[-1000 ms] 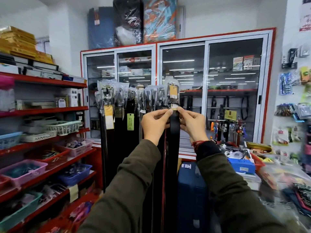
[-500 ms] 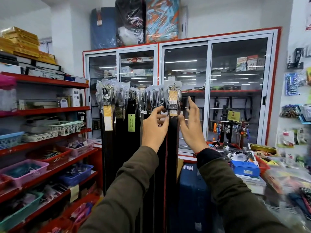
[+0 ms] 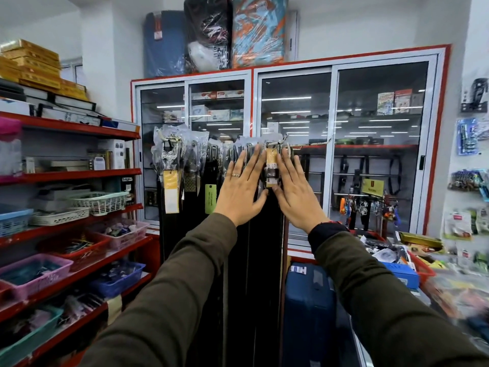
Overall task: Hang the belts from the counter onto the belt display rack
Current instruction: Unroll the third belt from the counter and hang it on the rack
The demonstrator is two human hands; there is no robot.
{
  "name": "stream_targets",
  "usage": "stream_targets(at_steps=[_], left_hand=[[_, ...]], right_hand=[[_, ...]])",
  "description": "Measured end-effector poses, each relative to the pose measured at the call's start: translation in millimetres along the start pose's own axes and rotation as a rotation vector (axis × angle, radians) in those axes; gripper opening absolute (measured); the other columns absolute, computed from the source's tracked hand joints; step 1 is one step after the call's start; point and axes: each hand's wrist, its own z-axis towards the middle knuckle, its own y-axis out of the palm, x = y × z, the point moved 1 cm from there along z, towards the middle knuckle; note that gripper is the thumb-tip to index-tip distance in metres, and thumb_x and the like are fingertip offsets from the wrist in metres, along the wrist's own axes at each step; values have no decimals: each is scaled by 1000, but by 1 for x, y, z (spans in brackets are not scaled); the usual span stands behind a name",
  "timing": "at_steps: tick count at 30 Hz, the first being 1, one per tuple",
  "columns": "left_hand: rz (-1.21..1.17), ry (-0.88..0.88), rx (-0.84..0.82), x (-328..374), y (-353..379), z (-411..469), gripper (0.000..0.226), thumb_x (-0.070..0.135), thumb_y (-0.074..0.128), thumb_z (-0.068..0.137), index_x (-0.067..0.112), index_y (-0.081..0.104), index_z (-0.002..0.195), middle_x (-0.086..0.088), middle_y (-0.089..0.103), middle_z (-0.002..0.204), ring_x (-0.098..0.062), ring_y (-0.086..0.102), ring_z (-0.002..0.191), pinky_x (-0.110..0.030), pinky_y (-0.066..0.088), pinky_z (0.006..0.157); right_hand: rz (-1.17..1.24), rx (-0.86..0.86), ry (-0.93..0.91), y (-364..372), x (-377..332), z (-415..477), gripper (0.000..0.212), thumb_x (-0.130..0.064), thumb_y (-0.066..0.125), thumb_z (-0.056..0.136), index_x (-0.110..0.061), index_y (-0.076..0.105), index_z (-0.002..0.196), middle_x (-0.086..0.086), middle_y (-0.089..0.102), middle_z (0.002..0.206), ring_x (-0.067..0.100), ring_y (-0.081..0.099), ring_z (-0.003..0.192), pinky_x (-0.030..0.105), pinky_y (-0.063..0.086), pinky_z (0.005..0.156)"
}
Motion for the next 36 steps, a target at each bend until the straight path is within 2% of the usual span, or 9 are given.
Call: stream_targets(at_steps=[6, 12, 17, 19, 23, 25, 28, 31, 36], left_hand=[[15, 3, 12, -3, -1, 1, 82, 46, 42, 97, 22, 0, 163, 4, -2, 173, -22, 1, 161, -50, 8, 130], [186, -5, 184, -39, -41, -14, 76, 53, 39, 99, 20, 14, 163, 0, 14, 172, -21, 9, 160, -48, -3, 130], [218, -119, 297, -102, -81, -53, 68, 43, 40, 101, 21, 19, 162, -2, 14, 172, -24, 6, 161, -53, 2, 130], [183, -144, 327, -124, -90, -71, 67, 40, 40, 102, 19, 19, 162, -3, 13, 172, -25, 3, 161, -53, 1, 130], [148, -132, 291, -150, -91, -90, 66, 39, 38, 104, 19, 15, 163, -1, 9, 173, -24, -1, 161, -50, -2, 130], [144, -98, 231, -158, -86, -93, 69, 39, 41, 104, 19, 11, 163, 0, 6, 173, -23, -2, 161, -52, 2, 130], [78, -51, 174, -168, -77, -90, 72, 36, 45, 103, 19, 9, 163, 3, 5, 173, -21, -2, 161, -50, 7, 130], [36, -61, 134, -172, -68, -83, 71, 42, 40, 105, 22, 5, 163, 5, 5, 173, -18, -5, 161, -43, 3, 131], [-10, -96, 26, -170, -58, -71, 71, 43, 37, 106, 20, 2, 163, 5, 5, 173, -18, -6, 160, -47, 12, 130]], right_hand=[[43, 30, 106, 4, -10, 0, 66, -27, 40, 102, -22, 7, 160, -6, -1, 169, 17, -5, 156, 51, 12, 124], [23, 325, 239, 14, -61, 4, 62, -33, 43, 98, -29, 21, 156, 2, 7, 167, 20, 0, 156, 57, -5, 122], [131, 387, 378, 36, -113, 22, 65, -43, 40, 100, -30, 13, 158, 5, -8, 168, 23, -9, 156, 64, -7, 118], [100, 402, 322, 45, -134, 28, 67, -43, 39, 101, -27, 11, 159, 3, -4, 168, 23, -7, 156, 62, -9, 119], [8, 305, 100, 67, -177, 44, 61, -42, 33, 102, -26, 17, 159, -3, 7, 169, 23, 0, 157, 64, -4, 119], [-71, 243, 41, 79, -187, 50, 59, -40, 32, 102, -28, 19, 158, -4, 10, 168, 24, 2, 156, 66, 3, 118], [-124, 191, 45, 94, -187, 55, 59, -39, 32, 101, -30, 19, 158, -8, 11, 168, 22, 2, 157, 66, 5, 117], [-131, 163, 62, 102, -182, 60, 60, -40, 34, 100, -31, 20, 157, -9, 14, 167, 22, 5, 156, 66, 4, 117], [-213, 131, 96, 108, -171, 65, 59, -41, 33, 100, -33, 19, 157, -8, 13, 167, 25, 9, 156, 64, 3, 118]])
